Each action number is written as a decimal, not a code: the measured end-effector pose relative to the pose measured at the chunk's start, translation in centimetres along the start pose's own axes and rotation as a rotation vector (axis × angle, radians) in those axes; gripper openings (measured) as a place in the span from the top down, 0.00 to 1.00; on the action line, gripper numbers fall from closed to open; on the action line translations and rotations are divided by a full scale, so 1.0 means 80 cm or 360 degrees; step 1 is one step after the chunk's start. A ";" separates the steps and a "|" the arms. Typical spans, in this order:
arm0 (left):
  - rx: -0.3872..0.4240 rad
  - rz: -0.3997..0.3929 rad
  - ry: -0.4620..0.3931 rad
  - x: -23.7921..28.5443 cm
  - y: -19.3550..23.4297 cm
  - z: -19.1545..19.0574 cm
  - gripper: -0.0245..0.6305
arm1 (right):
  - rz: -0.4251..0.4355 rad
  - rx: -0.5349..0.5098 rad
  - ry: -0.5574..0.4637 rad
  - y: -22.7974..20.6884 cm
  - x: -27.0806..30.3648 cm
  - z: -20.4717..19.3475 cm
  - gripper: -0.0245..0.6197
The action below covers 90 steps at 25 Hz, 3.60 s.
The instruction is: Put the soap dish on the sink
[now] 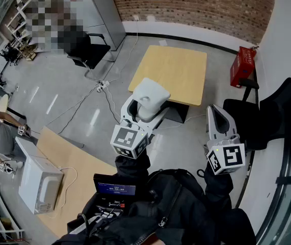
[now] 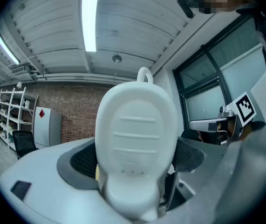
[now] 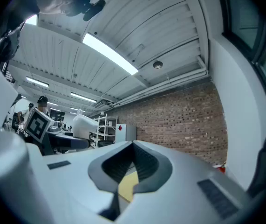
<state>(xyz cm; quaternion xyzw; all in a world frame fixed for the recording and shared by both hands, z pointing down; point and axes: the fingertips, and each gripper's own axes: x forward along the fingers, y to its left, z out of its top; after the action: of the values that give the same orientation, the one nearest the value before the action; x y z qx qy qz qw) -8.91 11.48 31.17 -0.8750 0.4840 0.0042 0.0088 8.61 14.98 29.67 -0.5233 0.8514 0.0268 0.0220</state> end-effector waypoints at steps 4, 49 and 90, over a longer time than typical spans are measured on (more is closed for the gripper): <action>0.0054 -0.0001 -0.0014 0.001 -0.002 0.003 0.25 | 0.0004 -0.0008 0.0000 -0.002 -0.003 0.001 0.95; -0.0105 0.0013 0.0072 0.049 -0.014 -0.038 0.25 | -0.0020 0.0064 0.0098 -0.055 0.006 -0.051 0.95; -0.0217 -0.0173 0.0185 0.260 0.202 -0.094 0.25 | -0.0135 0.0092 0.0258 -0.095 0.291 -0.099 0.95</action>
<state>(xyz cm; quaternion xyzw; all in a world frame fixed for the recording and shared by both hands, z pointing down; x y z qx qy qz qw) -11.54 -14.87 38.17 -0.8973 0.4342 -0.0141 -0.0785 4.76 -9.73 35.86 -0.5586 0.8279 -0.0411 -0.0308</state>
